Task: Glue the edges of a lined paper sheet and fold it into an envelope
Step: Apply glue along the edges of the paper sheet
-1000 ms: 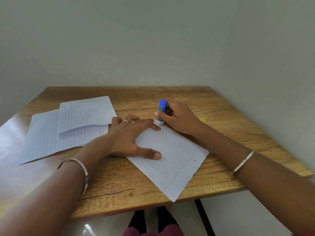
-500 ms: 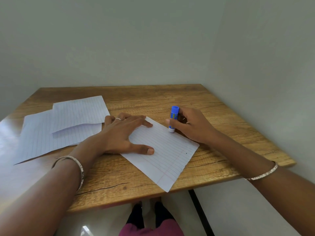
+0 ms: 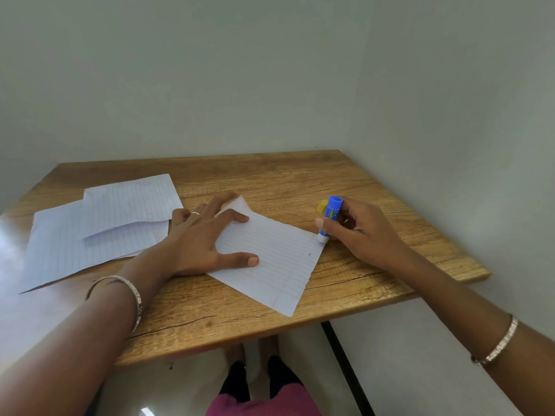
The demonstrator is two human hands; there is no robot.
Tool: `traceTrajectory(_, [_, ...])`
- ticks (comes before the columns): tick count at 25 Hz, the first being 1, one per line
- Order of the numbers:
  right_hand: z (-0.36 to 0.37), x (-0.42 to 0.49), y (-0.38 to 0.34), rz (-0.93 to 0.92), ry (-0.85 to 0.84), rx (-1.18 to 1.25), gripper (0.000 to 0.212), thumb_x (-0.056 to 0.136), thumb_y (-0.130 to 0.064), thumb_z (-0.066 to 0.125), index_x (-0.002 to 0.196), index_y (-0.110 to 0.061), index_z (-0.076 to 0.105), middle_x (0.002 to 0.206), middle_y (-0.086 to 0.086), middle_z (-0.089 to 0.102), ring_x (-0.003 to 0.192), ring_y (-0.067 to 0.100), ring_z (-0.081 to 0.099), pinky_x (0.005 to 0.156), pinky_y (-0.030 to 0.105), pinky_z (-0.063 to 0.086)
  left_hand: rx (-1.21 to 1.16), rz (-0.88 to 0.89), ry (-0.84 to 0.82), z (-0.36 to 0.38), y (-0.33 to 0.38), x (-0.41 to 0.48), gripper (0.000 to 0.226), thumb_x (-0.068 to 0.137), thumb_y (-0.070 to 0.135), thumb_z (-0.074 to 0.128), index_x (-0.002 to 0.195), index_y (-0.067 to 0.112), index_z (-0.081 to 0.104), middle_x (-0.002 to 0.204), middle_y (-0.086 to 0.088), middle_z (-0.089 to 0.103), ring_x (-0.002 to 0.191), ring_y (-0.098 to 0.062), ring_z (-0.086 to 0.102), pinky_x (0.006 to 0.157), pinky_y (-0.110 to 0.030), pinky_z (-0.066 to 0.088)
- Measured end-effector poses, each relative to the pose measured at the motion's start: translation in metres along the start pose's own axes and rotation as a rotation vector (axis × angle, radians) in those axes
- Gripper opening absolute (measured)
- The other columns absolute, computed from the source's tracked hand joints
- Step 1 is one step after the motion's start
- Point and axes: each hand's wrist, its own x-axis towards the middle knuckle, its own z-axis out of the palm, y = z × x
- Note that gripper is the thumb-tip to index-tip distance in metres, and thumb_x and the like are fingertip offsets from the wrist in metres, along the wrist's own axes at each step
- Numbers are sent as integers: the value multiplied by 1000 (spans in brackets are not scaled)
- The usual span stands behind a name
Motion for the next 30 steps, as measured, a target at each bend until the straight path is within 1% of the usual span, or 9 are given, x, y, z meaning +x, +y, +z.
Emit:
traceTrajectory(3, [8,-22,-12,53,148,216,15,99,-42,62,105,-28,67,82,-8,78,78,2,74,70,16,56,17,-7,69,-3,6,-4,109,52,107,26,137,44,50,167,16,-4,147,-17,29,114,-54,13])
traceTrajectory(6, [28,-39,-28,-76,48,-44,17,103,-39,54,119,-39,56,82,-16,70,81,-8,66,63,9,48,213,-17,146,-7,18,-10,108,58,106,17,130,39,60,168,11,7,149,-24,25,112,-56,14])
traceTrajectory(9, [39,-37,-35,-207,-61,-302,24,102,-30,53,124,-38,50,82,-5,67,66,9,59,55,21,44,324,-64,199,-11,31,-16,103,68,101,7,118,36,69,165,6,26,148,-24,29,111,-57,15])
traceTrajectory(12, [36,-18,-34,-208,-135,-344,25,103,-28,54,126,-36,52,83,-7,66,63,4,55,55,22,41,322,-16,247,-14,41,-15,85,82,88,10,118,38,68,154,8,47,143,-21,39,109,-56,21])
traceTrajectory(15, [29,14,-30,-166,-258,-240,23,102,-26,58,124,-33,59,78,-16,61,63,-2,56,57,13,35,268,117,13,-15,51,1,66,88,77,30,142,42,46,156,12,43,145,-16,37,111,-53,22])
traceTrajectory(18, [24,41,-25,-122,-295,-41,15,102,-26,60,117,-28,64,86,-16,71,78,-10,63,70,8,43,240,113,-182,-16,59,22,69,90,75,38,149,40,36,156,9,44,142,-18,39,110,-49,25])
traceTrajectory(21, [26,59,-14,38,-88,252,17,102,-34,60,113,-23,67,83,-4,78,80,4,74,78,19,54,266,67,-180,-11,57,34,85,81,87,33,149,35,39,154,8,45,139,-21,43,111,-50,27])
traceTrajectory(24, [27,72,-4,176,139,293,32,98,-47,62,93,-18,74,68,3,70,57,7,62,58,17,52,264,74,-111,-5,55,40,96,68,96,27,138,33,46,148,10,46,130,-20,46,106,-49,30])
traceTrajectory(30, [44,95,-5,151,16,87,34,96,-43,67,89,-9,70,76,4,77,70,25,74,78,48,62,77,47,-125,4,39,54,91,54,104,33,120,41,42,140,15,52,128,-15,33,105,-44,21])
